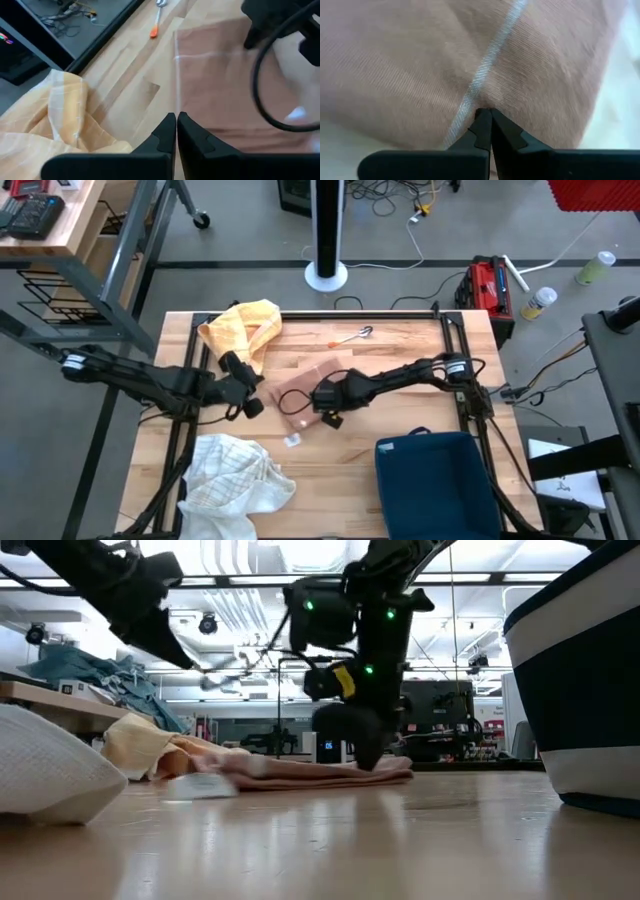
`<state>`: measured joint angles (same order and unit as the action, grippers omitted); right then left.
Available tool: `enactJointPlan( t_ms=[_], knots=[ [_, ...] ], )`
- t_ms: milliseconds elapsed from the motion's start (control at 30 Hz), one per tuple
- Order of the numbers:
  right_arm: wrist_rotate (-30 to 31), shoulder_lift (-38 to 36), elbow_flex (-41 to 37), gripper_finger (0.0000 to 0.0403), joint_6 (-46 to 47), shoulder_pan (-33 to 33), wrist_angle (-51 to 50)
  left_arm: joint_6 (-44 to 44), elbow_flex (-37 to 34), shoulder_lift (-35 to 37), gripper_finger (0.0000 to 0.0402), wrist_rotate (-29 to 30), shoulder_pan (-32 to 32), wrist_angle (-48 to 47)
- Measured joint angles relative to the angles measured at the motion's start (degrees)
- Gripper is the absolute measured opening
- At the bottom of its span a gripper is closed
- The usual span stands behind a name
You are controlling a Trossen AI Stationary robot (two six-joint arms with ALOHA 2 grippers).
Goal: Fold towel
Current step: Fold the brown towel, then fold the yellow towel
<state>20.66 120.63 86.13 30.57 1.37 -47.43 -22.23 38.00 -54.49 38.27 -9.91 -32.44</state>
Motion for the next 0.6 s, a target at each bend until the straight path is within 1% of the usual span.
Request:
enactJointPlan(
  t_ms=[100,200,300,333,433,533,600],
  knots=[
    [2.2,-0.25,0.0,0.0,0.01,-1.4,-5.52,-1.19,0.02,-1.04,0.0003,4.78,0.0,-1.44],
    [3.46,-0.84,-0.13,0.0,0.54,-2.86,-10.08,-3.68,0.09,-2.38,0.0001,12.93,0.0,-2.29],
    [3.85,-2.7,-0.15,0.0,-0.29,-3.59,-10.26,-6.24,0.08,-4.14,0.0006,19.97,0.52,-4.49],
    [3.85,-3.56,-0.14,0.0,-1.07,-3.58,-9.97,-7.4,0.09,-4.88,0.0008,20.96,1.2,-5.51],
    [3.76,-7.04,0.11,0.0,-3.02,-3.27,-8.81,-11.79,0.0,-6.93,0.002,20.18,4.33,-8.59],
    [3.83,-11.89,0.11,0.0,-5.86,-3.15,-6.96,-14.09,-0.66,-8.73,0.0034,16.02,7.64,-9.03],
    [3.85,-15.47,0.15,0.0,-7.61,-3.15,-5.53,-14.99,-0.94,-10.15,0.0044,14.41,9.74,-9.05]
  ],
)
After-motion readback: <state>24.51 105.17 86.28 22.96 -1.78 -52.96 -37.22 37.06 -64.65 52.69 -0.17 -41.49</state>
